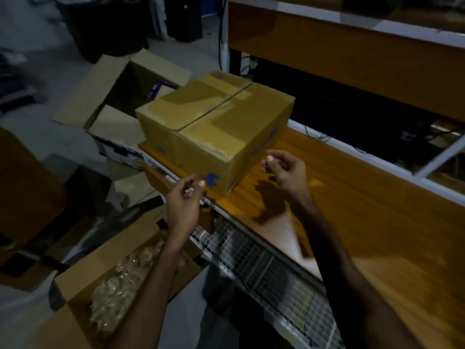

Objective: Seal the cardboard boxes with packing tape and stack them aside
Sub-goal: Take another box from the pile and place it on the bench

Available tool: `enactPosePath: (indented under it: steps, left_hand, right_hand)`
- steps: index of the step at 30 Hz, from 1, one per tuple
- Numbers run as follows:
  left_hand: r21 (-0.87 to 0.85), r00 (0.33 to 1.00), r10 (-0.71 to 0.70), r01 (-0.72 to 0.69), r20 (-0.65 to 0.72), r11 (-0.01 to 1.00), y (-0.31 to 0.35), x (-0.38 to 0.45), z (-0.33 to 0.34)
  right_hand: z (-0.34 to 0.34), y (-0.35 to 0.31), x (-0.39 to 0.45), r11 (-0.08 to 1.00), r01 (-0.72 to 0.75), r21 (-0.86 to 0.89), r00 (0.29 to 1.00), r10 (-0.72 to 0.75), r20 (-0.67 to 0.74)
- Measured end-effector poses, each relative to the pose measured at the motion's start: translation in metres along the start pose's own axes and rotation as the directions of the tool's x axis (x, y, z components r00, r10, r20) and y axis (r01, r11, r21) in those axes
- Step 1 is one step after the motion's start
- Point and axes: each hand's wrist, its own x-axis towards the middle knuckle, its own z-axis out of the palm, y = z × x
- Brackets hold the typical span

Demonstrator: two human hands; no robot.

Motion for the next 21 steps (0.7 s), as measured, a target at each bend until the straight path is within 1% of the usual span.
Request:
enactPosePath:
  steps: [2, 5, 8, 12, 15, 18, 21]
  left_hand:
    - [0.014, 0.999, -0.006, 0.007, -0.042, 1.0, 0.009, 0.021, 0.025]
    - [-0.004, 0.995, -0.035, 0.034, -0.096, 0.999, 0.022, 0.049, 0.06]
    - [0.035, 0.983, -0.066, 0.073, -0.17, 0.997, 0.028, 0.07, 0.087]
    - [0.07, 0.967, -0.035, 0.055, -0.25, 0.996, 0.022, 0.09, 0.111]
    - [0.069, 0.958, -0.038, 0.06, -0.286, 0.996, 0.015, 0.097, 0.118]
    - [0.063, 0.958, -0.02, 0.04, -0.285, 0.997, 0.015, 0.099, 0.119]
    - [0.063, 0.964, -0.013, 0.031, -0.266, 0.998, 0.011, 0.099, 0.113]
  right_hand:
    - [-0.003, 0.002, 0.048, 0.999, 0.033, -0.043, 0.999, -0.033, -0.006]
    - [-0.01, 0.011, 0.123, 0.98, 0.109, -0.165, 0.994, -0.106, 0.027]
    - [-0.015, 0.02, 0.198, 0.951, 0.14, -0.277, 0.99, -0.126, 0.066]
    - [-0.022, 0.028, 0.295, 0.913, 0.106, -0.395, 0.992, -0.069, 0.107]
    - [-0.03, 0.043, 0.357, 0.872, 0.046, -0.487, 0.995, 0.002, 0.099]
    - [-0.035, 0.065, 0.394, 0.806, 0.033, -0.591, 0.992, 0.045, 0.117]
    - [-0.033, 0.068, 0.387, 0.754, 0.079, -0.653, 0.991, 0.011, 0.133]
